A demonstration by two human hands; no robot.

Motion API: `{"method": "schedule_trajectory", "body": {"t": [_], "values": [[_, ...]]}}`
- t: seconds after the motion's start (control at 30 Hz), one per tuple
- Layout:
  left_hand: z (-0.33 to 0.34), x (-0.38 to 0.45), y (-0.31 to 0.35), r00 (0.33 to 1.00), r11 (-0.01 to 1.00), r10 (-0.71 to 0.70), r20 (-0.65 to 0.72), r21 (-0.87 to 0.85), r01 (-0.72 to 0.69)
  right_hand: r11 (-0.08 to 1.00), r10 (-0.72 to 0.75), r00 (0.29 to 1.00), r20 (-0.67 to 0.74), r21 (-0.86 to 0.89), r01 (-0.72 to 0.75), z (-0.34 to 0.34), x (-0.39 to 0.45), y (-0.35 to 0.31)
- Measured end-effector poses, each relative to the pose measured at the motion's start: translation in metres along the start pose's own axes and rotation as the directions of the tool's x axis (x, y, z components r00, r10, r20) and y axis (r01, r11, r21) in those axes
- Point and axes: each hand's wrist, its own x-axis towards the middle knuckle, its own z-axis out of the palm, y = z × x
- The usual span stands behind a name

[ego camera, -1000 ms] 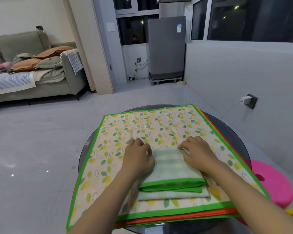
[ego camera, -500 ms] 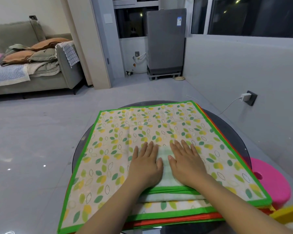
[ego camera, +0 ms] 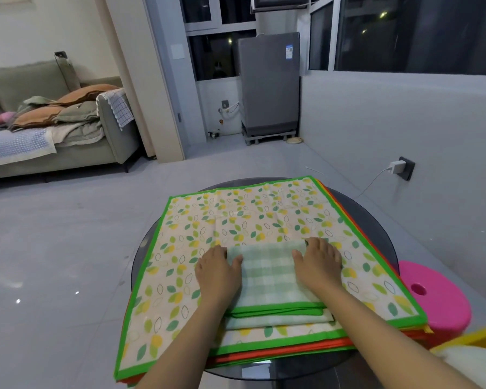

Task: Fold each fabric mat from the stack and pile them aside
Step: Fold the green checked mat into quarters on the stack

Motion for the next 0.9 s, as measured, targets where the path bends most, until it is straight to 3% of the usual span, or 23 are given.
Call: {"method": "schedule_trajectory", "body": {"t": [0.07, 0.13, 0.23, 0.37, 0.53, 0.77, 0.9], "values": [[-0.007, -0.001, 0.001, 0.996, 0.976, -0.088, -0.03, -0.2, 0.08, 0.992, 0.076, 0.997, -0.018, 0.105, -0.074, -0.008, 0.003, 0.001], [-0.018, -0.003, 0.006, 0.984, 0.889, -0.177, 0.019, -0.426, 0.168, 0.953, 0.141, 0.99, 0.019, 0.269, -0.141, -0.019, 0.006, 0.007], [-0.038, -0.006, 0.018, 0.98, 0.739, -0.157, 0.126, -0.644, 0.201, 0.827, 0.112, 0.993, 0.033, 0.551, -0.111, -0.045, 0.002, 0.019], [-0.063, -0.008, 0.055, 0.984, 0.671, 0.006, 0.176, -0.731, 0.127, 0.74, 0.056, 0.996, -0.064, 0.673, 0.002, -0.097, -0.006, 0.039], [-0.069, -0.013, 0.131, 0.956, 0.56, 0.15, 0.251, -0.818, 0.127, 0.657, 0.11, 0.979, -0.171, 0.752, 0.058, -0.165, -0.008, 0.079], [-0.015, -0.034, 0.247, 0.943, 0.431, 0.278, 0.182, -0.901, 0.047, 0.608, 0.211, 0.942, -0.262, 0.79, 0.084, -0.229, -0.01, 0.171], [0.035, -0.049, 0.299, 0.939, 0.409, 0.302, 0.163, -0.912, 0.027, 0.565, 0.265, 0.927, -0.264, 0.822, 0.072, -0.241, -0.001, 0.231]]}}
